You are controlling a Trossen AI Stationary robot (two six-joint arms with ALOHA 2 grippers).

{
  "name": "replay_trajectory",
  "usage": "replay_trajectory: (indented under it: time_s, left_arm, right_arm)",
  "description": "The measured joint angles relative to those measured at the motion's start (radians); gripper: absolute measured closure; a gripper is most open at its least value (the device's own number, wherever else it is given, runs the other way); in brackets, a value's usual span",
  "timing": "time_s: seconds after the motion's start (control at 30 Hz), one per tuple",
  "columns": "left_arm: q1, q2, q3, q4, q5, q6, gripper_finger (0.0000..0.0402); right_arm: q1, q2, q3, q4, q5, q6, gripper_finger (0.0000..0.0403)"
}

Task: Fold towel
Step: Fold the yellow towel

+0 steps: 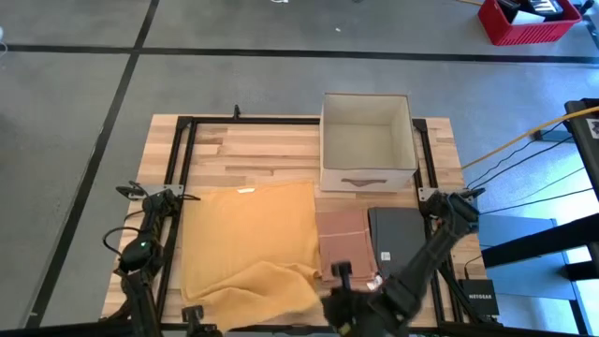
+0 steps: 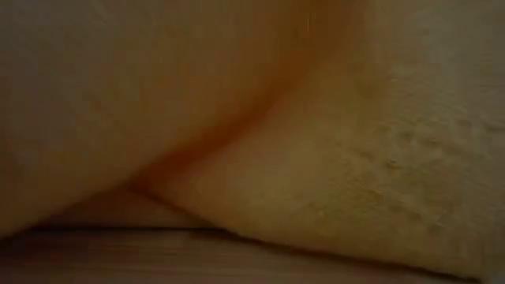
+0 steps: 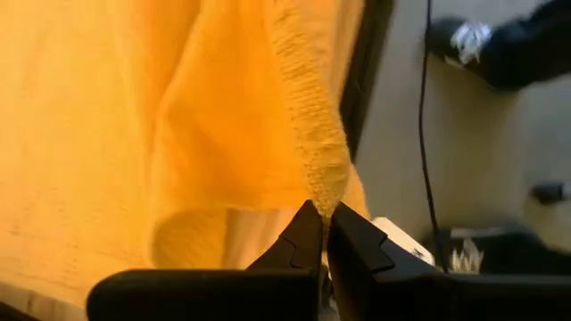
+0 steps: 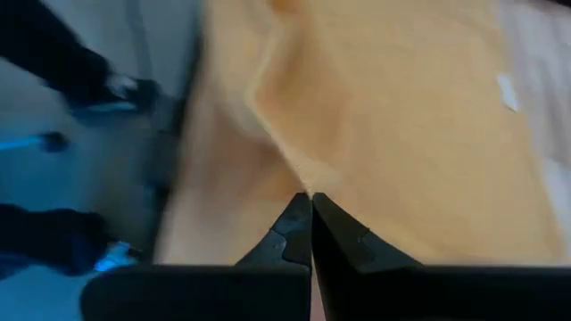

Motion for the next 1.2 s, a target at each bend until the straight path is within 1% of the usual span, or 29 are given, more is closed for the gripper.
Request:
replay_trajectory:
  time_s: [0.1, 0.2, 0.33, 0.43, 0.5, 0.6, 0.7, 0.8, 0.9, 0.97, 1.07, 1.13, 1.2]
  left_arm:
    - [-0.027, -0.001, 0.0, 0.006, 0.033, 0.01, 0.0401]
    - [-0.055, -0.001, 0.0, 0.004, 0.094, -0.034, 0.0401]
    - [-0.1, -0.001, 0.016, 0.009, 0.118, -0.077, 0.0401]
    - [-0.127, -0.001, 0.056, 0.006, 0.136, -0.111, 0.0401]
    - [-0.14, -0.003, 0.077, 0.029, 0.142, -0.141, 0.0401]
    - [-0.159, -0.021, 0.068, 0.157, 0.177, -0.207, 0.0401]
    - [-0.17, -0.022, 0.074, 0.315, 0.181, -0.25, 0.0402]
    - [-0.17, -0.022, 0.074, 0.463, 0.17, -0.246, 0.0401]
    - [-0.168, -0.022, 0.074, 0.515, 0.167, -0.234, 0.0401]
    - [-0.167, -0.025, 0.074, 0.474, 0.161, -0.215, 0.0401]
    - [-0.163, -0.03, 0.074, 0.319, 0.137, -0.221, 0.0401]
    - [-0.158, -0.038, 0.074, 0.192, 0.088, -0.238, 0.0401]
    - [-0.157, -0.049, 0.074, 0.079, 0.018, -0.254, 0.0401]
  right_arm:
    - [0.059, 0.022, 0.0, 0.078, 0.005, 0.005, 0.0398]
    - [0.103, 0.048, -0.001, 0.176, 0.001, 0.0, 0.0398]
    - [0.13, 0.086, -0.001, 0.28, -0.022, -0.004, 0.0398]
    - [0.137, 0.099, -0.002, 0.326, -0.037, -0.004, 0.0398]
    - [0.138, 0.101, -0.002, 0.36, -0.084, 0.001, 0.0398]
    - [0.137, 0.103, -0.002, 0.423, -0.169, 0.029, 0.0398]
    - [0.14, 0.103, -0.002, 0.47, -0.237, 0.034, 0.0398]
    - [0.146, 0.103, -0.002, 0.469, -0.271, 0.035, 0.0398]
    - [0.144, 0.103, -0.002, 0.451, -0.291, 0.054, 0.0398]
    - [0.144, 0.103, -0.002, 0.432, -0.272, 0.046, 0.0398]
    - [0.145, 0.1, -0.001, 0.4, -0.2, -0.002, 0.0398]
    - [0.135, 0.092, -0.001, 0.354, -0.15, -0.027, 0.0398]
    - [0.12, 0.078, -0.001, 0.297, -0.088, -0.047, 0.0398]
